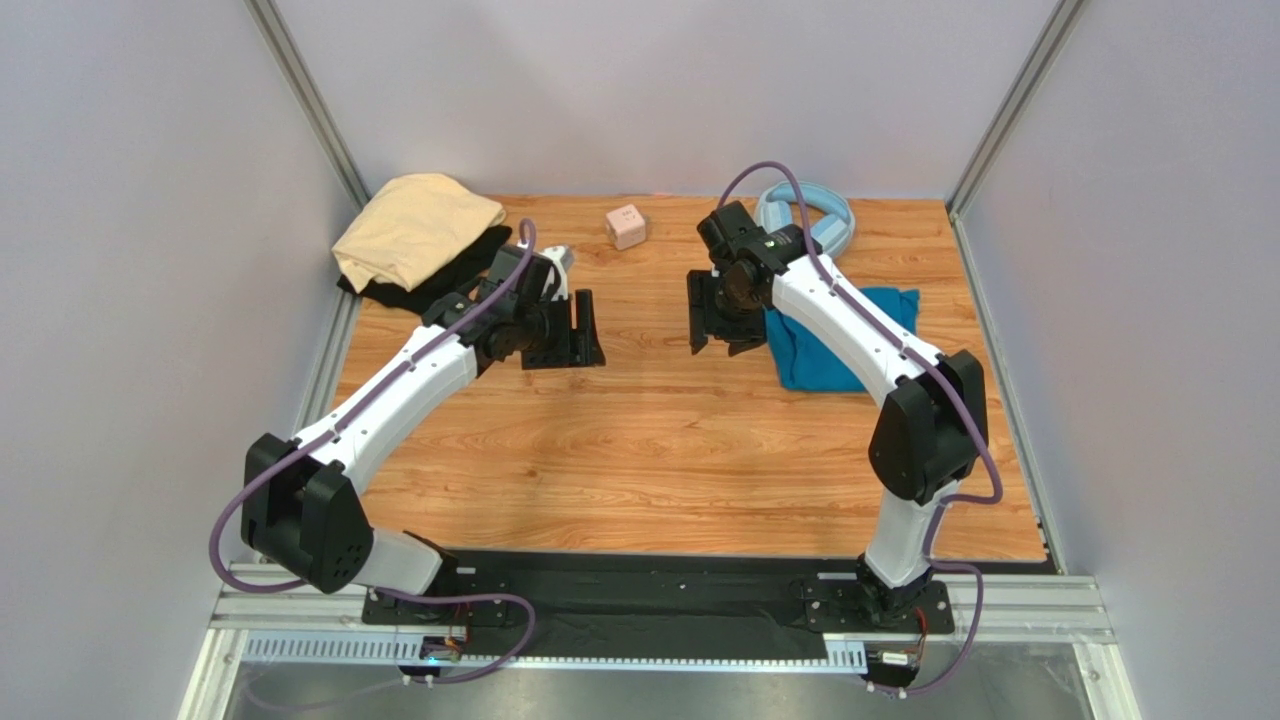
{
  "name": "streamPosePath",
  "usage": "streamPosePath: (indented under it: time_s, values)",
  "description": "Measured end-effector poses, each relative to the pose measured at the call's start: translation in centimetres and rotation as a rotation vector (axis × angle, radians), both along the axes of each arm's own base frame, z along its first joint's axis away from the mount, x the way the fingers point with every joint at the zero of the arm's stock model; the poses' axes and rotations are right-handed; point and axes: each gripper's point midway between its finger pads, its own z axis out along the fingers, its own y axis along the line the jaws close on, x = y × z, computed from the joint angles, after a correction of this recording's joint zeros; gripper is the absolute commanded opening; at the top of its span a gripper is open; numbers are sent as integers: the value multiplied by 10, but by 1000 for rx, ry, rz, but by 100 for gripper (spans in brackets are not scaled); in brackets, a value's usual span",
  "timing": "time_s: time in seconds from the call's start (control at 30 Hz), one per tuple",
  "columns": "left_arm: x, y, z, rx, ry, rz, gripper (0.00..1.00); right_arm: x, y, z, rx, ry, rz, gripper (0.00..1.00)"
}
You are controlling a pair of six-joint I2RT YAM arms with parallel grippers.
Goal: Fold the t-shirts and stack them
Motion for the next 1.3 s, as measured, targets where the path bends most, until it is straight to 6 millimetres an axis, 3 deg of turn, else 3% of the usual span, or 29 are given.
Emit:
streamPosePath:
  time_s: [0.5, 0.8, 1.07, 1.3]
  values:
    - [3, -9, -5, -38, 25, -15, 71, 2, -2, 0, -2, 0, -4, 60]
    - [41, -68, -60, -147, 228, -123, 70, 12, -25, 3, -6, -14, -65, 60]
    - [82, -133, -43, -251, 205, -257, 72, 9, -47, 18, -10, -58, -117, 60]
    - [78, -175, -43, -284, 229, -355, 74, 8, -52, 21, -12, -68, -127, 60]
